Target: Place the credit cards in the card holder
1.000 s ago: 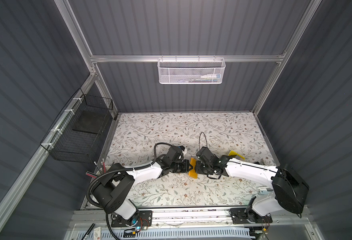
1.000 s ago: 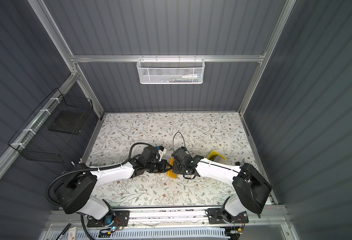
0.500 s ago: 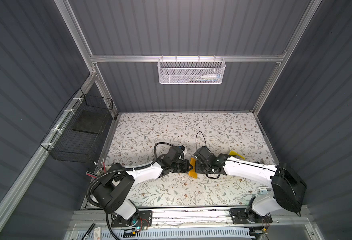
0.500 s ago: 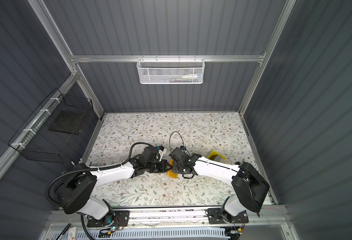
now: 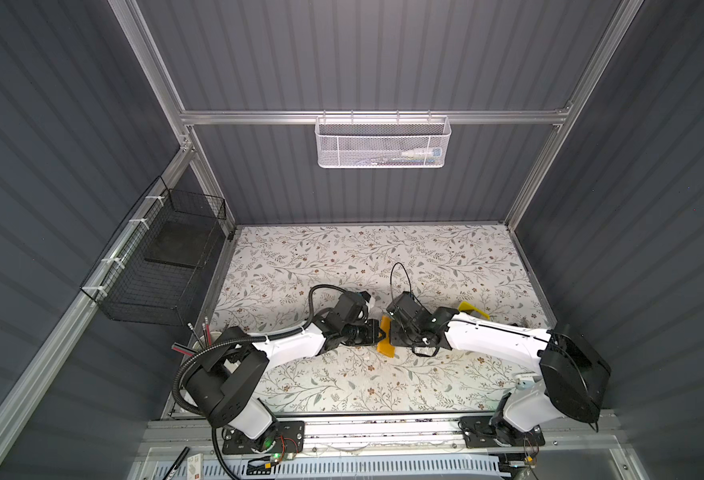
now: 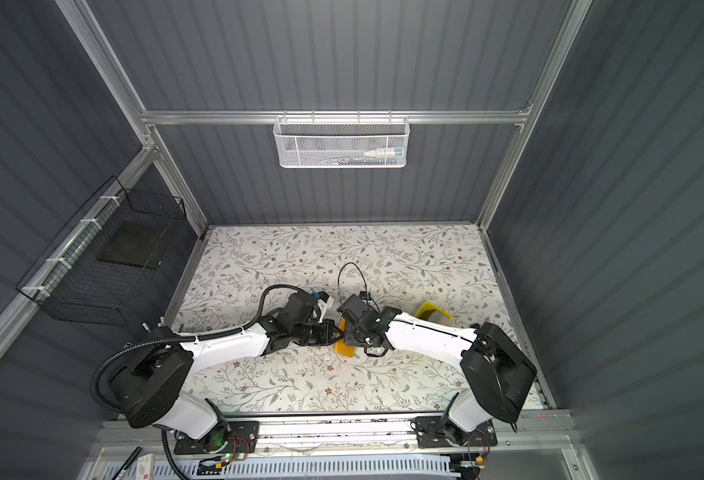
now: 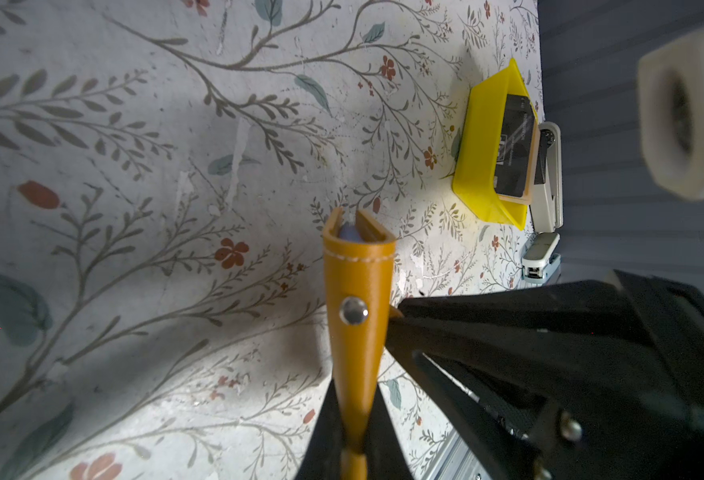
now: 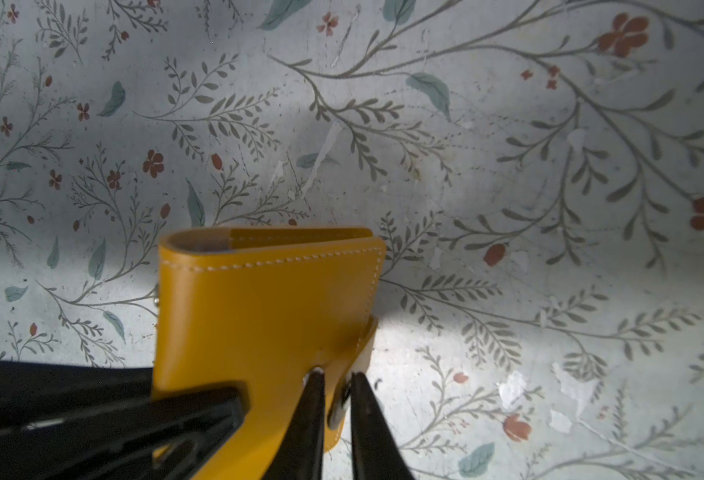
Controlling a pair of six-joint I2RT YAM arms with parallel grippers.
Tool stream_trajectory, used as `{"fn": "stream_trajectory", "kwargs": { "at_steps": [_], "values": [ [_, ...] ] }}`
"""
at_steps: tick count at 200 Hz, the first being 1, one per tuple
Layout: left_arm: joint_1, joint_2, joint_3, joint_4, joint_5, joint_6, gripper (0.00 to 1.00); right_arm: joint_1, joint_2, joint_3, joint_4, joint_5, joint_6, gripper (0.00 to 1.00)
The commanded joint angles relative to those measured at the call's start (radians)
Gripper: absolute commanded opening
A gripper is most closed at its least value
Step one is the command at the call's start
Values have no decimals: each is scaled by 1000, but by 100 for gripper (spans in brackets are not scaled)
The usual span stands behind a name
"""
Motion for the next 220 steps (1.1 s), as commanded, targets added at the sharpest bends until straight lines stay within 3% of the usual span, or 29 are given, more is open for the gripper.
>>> {"fn": "stream_trajectory", "kwargs": {
  "at_steps": [1, 73, 135, 190, 220],
  "values": [
    [-9, -16, 30, -12, -8, 27, 6, 0, -7, -5, -17, 18, -6, 15],
    [-9, -3, 11, -28, -48, -10, 11, 1, -35, -29, -22, 44, -1, 8],
    [-8, 25, 25, -77, -94, -49, 22, 1, -77, -54, -3, 70, -36, 6],
    [22, 34, 58, -158, -121, -17, 40, -3, -107, -37, 4, 89, -81, 6],
    [54, -4, 28, -79, -97, -50, 59, -3, -126, -15, 9, 55, -129, 6]
  ]
}}
